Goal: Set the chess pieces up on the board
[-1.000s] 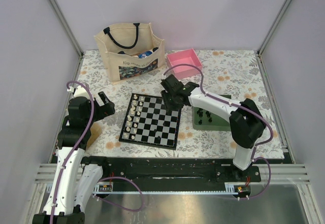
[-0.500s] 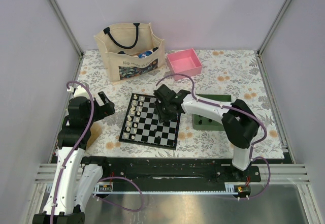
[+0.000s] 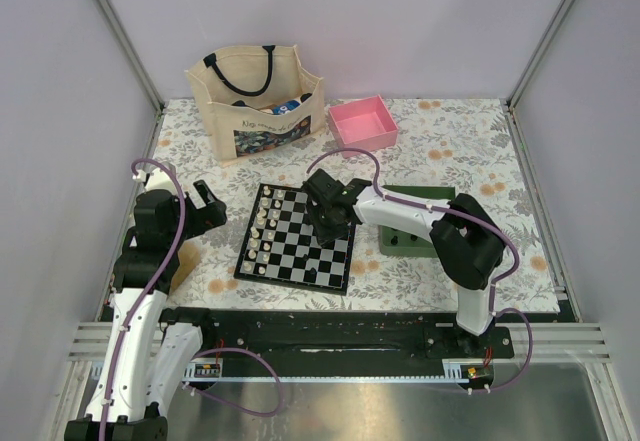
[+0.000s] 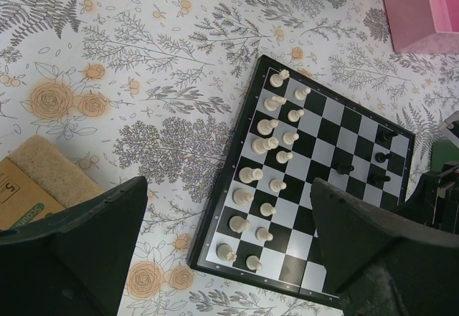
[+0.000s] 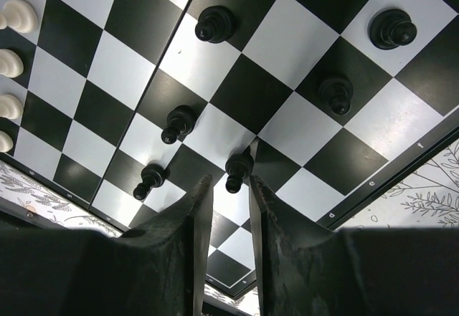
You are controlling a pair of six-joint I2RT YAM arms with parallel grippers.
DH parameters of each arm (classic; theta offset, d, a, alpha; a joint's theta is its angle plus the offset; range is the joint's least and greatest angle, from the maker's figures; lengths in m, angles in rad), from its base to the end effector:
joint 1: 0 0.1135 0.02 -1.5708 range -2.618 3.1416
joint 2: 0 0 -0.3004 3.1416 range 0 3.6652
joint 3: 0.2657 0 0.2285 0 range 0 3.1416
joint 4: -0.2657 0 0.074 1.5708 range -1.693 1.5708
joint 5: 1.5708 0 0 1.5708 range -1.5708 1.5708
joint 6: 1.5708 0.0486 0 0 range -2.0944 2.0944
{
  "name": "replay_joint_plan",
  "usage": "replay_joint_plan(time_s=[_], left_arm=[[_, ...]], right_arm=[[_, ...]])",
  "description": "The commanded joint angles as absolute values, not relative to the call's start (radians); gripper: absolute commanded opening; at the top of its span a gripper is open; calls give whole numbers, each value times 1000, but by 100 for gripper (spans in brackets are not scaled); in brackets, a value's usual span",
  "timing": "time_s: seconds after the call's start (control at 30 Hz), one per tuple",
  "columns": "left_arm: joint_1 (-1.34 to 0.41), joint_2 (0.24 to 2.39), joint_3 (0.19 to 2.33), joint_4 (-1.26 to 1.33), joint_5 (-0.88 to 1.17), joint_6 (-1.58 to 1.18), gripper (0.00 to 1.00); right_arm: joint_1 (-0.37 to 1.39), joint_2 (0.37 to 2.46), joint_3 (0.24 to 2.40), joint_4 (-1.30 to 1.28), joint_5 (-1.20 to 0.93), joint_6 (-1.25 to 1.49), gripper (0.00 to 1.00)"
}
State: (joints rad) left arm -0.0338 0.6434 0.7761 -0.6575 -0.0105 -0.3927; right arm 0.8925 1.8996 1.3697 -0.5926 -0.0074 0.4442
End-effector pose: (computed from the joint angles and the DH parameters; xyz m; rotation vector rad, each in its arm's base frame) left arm 0.0963 -0.0027 0.3209 -0.3820 2.0701 -0.2461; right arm 0.2449 0.3044 0.2277 -0.6173 2.6971 0.3989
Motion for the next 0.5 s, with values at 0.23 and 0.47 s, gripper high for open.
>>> replay_joint_plan(time_s=[0.23,0.47], left_arm=[[-28,644,775,-617,20,-397,99],[-28,644,776,-617,21,-397,99]], right_arm=[[905,1911,1397,-609,58,414,28],[905,1920,1397,-601,14,407,33]])
